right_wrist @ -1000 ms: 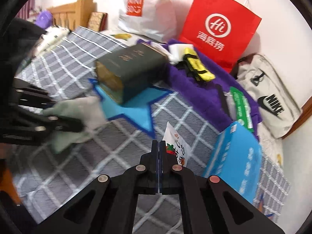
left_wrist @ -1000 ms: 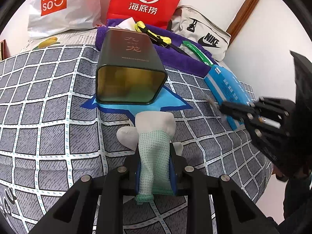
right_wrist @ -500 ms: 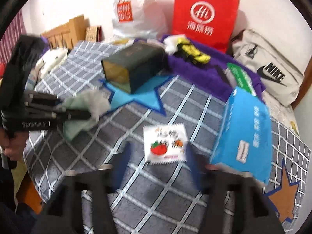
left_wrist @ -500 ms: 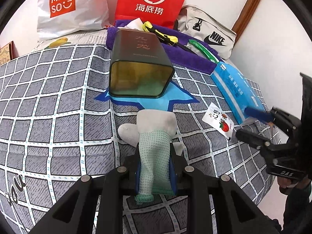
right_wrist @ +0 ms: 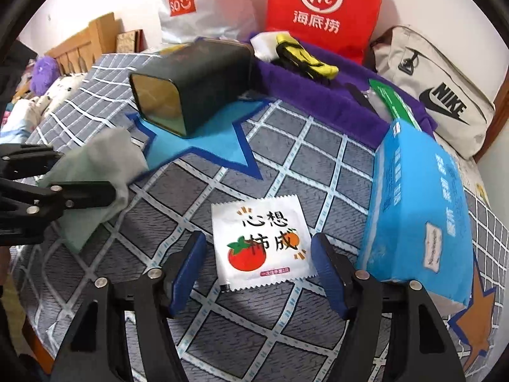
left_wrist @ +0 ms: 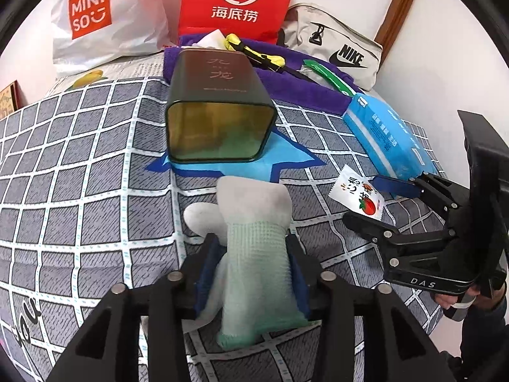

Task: Organize soft objects
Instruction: 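Lower the right tool and grasp the white tomato-print sachet while the left holds the glove, then carry the mesh glove and tomato sachet over the purple towel with both tools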

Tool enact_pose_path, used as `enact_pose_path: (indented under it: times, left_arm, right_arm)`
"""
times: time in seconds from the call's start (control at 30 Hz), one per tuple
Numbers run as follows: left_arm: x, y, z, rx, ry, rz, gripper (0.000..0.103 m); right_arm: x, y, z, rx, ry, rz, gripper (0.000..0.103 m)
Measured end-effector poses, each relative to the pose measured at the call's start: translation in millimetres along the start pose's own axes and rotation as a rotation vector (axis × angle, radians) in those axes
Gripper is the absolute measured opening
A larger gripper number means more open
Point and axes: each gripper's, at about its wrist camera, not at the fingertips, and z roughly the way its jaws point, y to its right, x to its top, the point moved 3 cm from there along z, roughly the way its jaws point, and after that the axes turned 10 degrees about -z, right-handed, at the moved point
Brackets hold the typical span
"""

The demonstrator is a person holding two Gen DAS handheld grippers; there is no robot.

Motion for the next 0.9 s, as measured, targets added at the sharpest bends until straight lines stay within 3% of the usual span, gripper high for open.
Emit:
enact_pose_path:
  times: [0.13, 0.37, 0.5, 0.9]
  left_arm:
    - [2.2, 4.6, 5.0, 0.029, 0.005, 0.023, 0.043]
    - [3.1, 1.3, 3.0, 0.023, 0.022, 0.018, 0.024]
    - [2.6, 3.6, -2.5, 0.032, 0.027, 0.027, 0.018]
    - [10.9, 14.8, -41.4, 0.036, 0.102, 0.004, 0.018]
  right_arm:
    - [-0.8, 5.0, 3.3, 0.030, -0.011, 0.044, 0.068]
    - [-3.9, 14.0, 1.6, 0.074, 0.008, 0.089, 0.042]
    - [-5.0, 13.6, -3.1, 0.079, 0.013, 0.087, 0.039]
    - [-7.4, 20.0, -50.8, 0.082, 0.099, 0.103, 0.039]
